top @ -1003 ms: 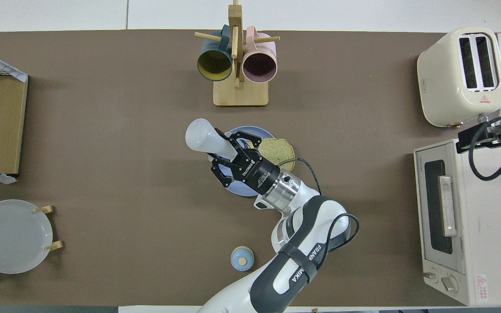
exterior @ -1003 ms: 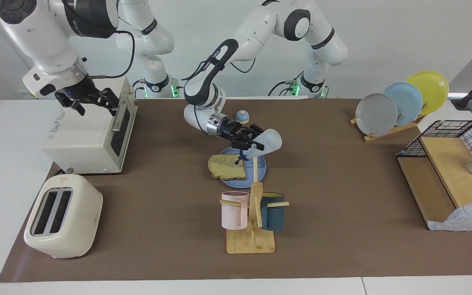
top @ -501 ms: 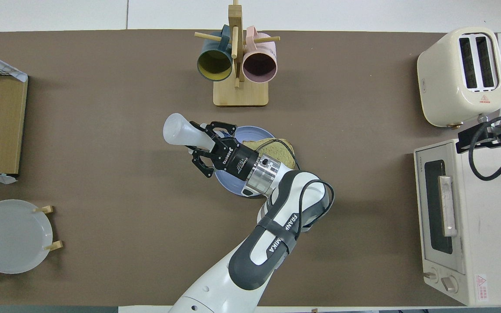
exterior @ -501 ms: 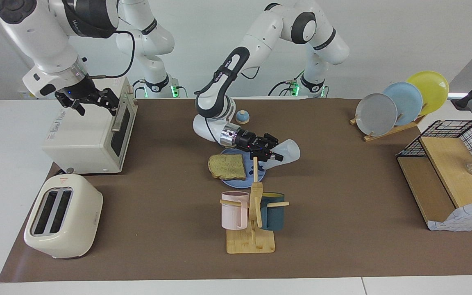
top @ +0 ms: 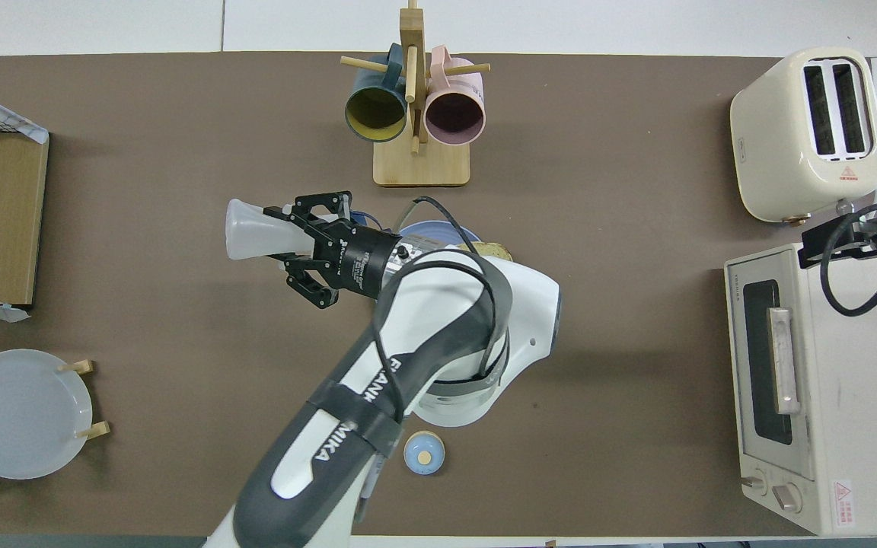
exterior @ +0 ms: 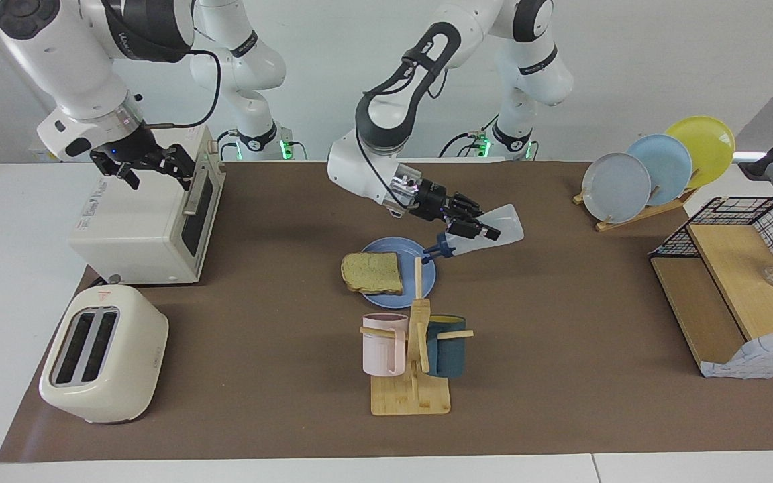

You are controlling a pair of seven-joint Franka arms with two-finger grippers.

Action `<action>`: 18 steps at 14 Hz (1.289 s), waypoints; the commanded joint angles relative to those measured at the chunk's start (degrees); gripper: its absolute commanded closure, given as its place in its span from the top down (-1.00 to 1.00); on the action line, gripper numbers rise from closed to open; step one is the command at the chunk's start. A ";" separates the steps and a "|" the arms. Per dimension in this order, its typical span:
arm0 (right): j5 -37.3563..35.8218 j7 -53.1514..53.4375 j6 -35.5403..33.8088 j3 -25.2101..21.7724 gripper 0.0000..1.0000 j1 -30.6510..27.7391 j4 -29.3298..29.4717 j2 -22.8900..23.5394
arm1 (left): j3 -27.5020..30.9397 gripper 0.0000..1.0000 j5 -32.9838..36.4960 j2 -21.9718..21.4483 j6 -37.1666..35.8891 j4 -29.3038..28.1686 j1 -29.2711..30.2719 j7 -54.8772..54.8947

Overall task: Put bread on plate and add seasoning
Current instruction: 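Carry the bottle back beside the mug stand with the left gripper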

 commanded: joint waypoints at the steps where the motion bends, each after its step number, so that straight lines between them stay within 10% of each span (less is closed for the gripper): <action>1: -0.06 -1.44 0.25 0.30 1.00 -0.56 -0.88 -0.94 | -0.50 -1.00 -9.88 -10.11 7.56 -4.24 5.40 -4.89; 7: -0.06 -1.44 0.33 0.30 1.00 -0.56 -0.88 -0.85 | -0.50 -1.00 -30.03 -19.54 26.70 -7.39 18.24 -14.73; 13: -0.07 -1.44 0.25 0.30 1.00 -0.56 -0.88 -0.94 | -0.50 -1.00 -38.06 -25.61 70.52 -29.69 28.61 -36.96; 18: -0.06 -1.44 0.25 0.30 1.00 -0.56 -0.88 -0.85 | -0.41 -1.00 -38.14 -16.41 100.62 -36.06 32.58 -47.43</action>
